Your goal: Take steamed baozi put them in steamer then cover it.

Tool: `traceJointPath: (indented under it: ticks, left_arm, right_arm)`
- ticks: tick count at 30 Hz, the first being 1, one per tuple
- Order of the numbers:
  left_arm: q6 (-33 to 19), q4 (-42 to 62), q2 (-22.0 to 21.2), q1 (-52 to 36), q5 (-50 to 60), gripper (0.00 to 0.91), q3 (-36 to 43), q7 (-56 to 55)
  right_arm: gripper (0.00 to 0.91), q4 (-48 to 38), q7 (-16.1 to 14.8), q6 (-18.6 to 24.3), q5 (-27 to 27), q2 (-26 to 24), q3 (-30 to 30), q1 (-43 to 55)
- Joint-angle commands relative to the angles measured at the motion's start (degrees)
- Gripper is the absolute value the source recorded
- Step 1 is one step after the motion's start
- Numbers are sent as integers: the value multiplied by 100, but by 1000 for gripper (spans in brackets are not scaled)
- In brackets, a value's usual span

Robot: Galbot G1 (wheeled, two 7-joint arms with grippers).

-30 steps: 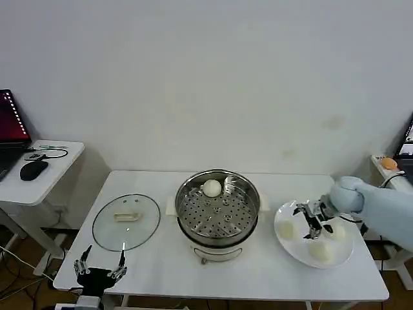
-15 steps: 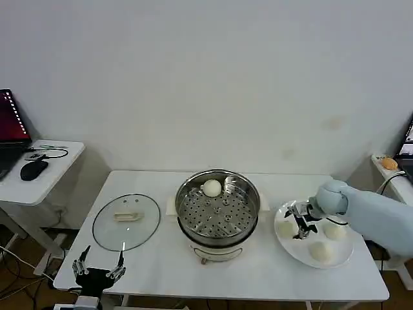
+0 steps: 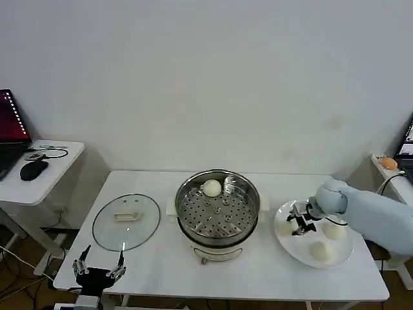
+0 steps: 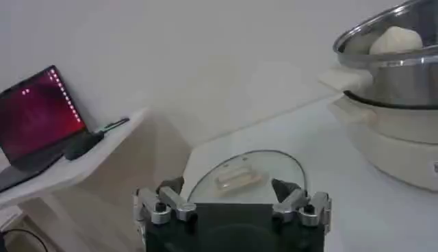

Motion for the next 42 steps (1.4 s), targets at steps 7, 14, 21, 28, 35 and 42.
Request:
traceJointPath:
  ticks: [7,14,21,28,35,42]
  left_arm:
    - [36,11,77,-75,-1,907,33,17]
    - [60,7,130,-119,-8,907,22,25]
    - [77,80,115,-213,-15,907,11,27]
    - [99,121,97,-273,-14,907,-38,40]
    - [91,95,60,-259,-23,907,-101,31]
    - [89,63,16,-288,-30,907,-113,26]
  right_arm:
    - [544,735,-80,-163,1002,-481,-793,2436]
    - [544,1120,-16,-418,1560,211,-1342,3449]
    - [544,1181,213,-803,2214,1493,-1565,3666]
    - [554,1200,490,-1183,2788,2405,-1714,3300]
    - [554,1050,695,-1622,3191,2910,-1906,3032]
    - [554,599,884,-1978,3369,3275,-2030,2791]
